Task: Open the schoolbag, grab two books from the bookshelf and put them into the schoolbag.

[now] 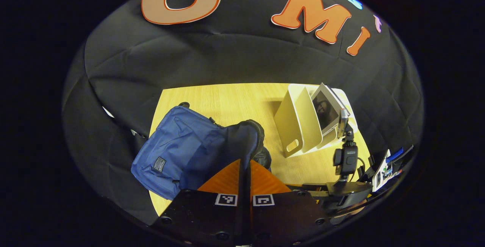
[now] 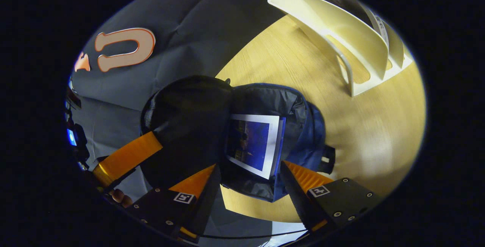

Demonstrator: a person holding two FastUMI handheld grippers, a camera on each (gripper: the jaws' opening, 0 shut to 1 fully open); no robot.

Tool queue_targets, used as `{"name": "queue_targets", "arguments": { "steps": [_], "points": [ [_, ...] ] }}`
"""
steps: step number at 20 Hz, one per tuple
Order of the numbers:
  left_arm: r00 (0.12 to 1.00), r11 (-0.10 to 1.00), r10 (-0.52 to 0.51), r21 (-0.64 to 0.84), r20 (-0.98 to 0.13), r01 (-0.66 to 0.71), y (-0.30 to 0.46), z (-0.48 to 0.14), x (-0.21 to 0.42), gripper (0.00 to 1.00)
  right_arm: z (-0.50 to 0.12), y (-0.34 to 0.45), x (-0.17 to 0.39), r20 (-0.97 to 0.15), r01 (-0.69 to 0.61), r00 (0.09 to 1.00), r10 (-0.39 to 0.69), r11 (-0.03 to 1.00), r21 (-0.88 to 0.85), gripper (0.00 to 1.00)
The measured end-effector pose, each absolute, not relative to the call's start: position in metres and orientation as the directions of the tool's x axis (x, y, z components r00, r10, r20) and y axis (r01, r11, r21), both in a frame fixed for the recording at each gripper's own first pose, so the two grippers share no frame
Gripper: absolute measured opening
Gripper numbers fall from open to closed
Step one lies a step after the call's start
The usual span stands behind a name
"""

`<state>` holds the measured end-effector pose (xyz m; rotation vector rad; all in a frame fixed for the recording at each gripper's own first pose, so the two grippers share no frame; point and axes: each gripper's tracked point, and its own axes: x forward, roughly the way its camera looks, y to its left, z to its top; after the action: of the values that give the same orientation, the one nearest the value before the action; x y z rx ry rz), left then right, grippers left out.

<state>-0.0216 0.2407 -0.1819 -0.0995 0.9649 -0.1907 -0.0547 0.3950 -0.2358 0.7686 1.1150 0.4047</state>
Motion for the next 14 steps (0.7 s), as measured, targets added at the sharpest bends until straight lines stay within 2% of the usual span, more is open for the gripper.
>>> {"name": "queue_targets", "arguments": {
  "steps": [5, 11, 14],
  "points": [
    [0.562, 0.984, -0.178, -0.139, -0.807, 0.113, 0.237, -0.182, -0.022, 0.01, -0.228, 0.324, -0.035, -0.702, 0.025, 0.497, 0.51, 0.8, 0.599, 0.94],
    [0.563, 0.984, -0.177, -0.14, -0.807, 0.109, 0.232, -0.187, -0.025, 0.01, -0.187, 0.212, 0.004, -0.714, -0.008, 0.647, 0.266, 0.939, 0.343, 0.91],
    [0.566, 0.984, -0.179, -0.143, -0.805, 0.107, 0.229, -0.19, -0.026, 0.01, -0.165, 0.169, 0.019, -0.717, -0.021, 0.673, 0.184, 0.973, 0.23, 0.88]
  ]
}}
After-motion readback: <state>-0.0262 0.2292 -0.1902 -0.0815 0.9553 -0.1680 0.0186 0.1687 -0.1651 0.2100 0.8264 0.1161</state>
